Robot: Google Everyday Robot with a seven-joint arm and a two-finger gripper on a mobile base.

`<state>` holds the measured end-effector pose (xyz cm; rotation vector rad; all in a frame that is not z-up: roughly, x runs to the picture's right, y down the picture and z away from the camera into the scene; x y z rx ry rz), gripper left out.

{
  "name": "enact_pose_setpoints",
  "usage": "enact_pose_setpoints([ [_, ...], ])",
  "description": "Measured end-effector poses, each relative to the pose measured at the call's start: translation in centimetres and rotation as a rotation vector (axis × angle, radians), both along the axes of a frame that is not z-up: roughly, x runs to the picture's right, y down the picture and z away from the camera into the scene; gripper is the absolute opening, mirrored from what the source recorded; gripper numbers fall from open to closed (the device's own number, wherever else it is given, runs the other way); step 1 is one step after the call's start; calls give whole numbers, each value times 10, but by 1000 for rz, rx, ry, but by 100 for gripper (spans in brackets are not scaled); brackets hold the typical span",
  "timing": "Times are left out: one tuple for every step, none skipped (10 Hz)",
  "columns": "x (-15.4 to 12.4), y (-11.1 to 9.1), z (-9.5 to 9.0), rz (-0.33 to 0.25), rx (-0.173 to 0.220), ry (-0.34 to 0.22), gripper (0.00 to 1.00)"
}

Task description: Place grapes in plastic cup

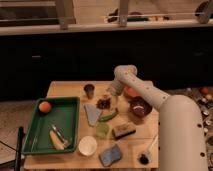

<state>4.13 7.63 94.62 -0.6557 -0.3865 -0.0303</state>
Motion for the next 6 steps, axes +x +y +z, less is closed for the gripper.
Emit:
enact_pose_setpoints([
  [1, 1, 2, 1, -1, -2, 62],
  [2, 2, 3, 2, -2, -4, 52],
  [3, 3, 4, 2, -4, -4, 43],
  [5, 3, 4, 6, -3, -9, 32],
  [7, 2, 4, 11, -1, -12, 21],
  [8, 3, 4, 13, -1, -13, 13],
])
